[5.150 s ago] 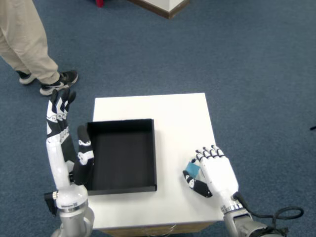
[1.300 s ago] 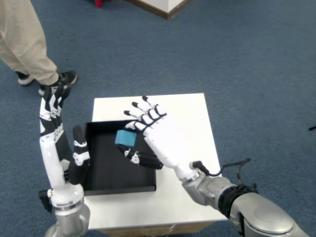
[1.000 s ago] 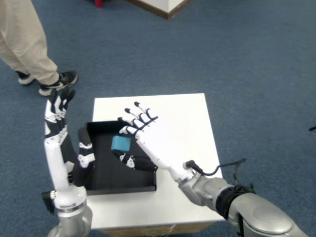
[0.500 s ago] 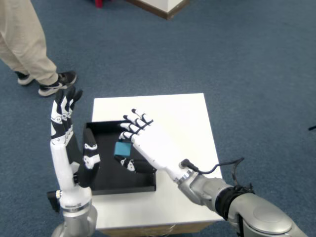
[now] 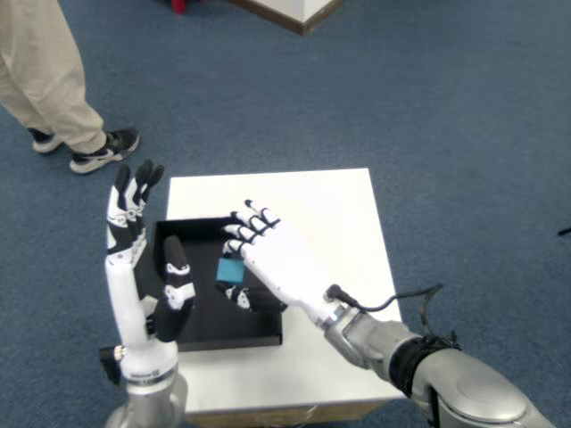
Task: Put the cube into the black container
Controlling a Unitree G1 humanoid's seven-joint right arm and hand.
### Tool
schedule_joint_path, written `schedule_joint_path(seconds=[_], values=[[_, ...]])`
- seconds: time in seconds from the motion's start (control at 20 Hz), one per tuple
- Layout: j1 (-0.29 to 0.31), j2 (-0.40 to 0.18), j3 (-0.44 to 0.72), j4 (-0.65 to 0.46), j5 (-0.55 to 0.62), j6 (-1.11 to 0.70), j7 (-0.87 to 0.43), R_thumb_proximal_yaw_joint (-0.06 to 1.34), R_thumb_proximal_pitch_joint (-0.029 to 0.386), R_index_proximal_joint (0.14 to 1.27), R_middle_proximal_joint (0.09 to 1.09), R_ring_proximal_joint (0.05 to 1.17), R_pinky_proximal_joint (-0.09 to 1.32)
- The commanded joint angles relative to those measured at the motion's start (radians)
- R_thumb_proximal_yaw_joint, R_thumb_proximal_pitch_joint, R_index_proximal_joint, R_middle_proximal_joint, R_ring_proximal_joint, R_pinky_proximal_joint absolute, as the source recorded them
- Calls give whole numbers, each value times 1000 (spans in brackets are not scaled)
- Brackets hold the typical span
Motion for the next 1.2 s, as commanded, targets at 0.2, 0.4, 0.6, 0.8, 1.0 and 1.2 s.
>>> schedule_joint_path(seconds=[0.2,0.4,0.6,0.8,1.0,1.2], values=[[-51,0,-11,4,33,20,21,1186,186,1020,380,257,132],[-56,0,-11,-3,32,23,31,1111,187,942,382,262,141],[-52,1,-10,-2,44,24,51,618,126,645,357,252,128],[-51,1,-9,0,54,25,59,582,112,637,344,244,108],[-53,1,-10,0,59,28,67,555,98,634,337,240,100],[-56,0,-11,0,61,33,76,547,90,637,336,244,106]])
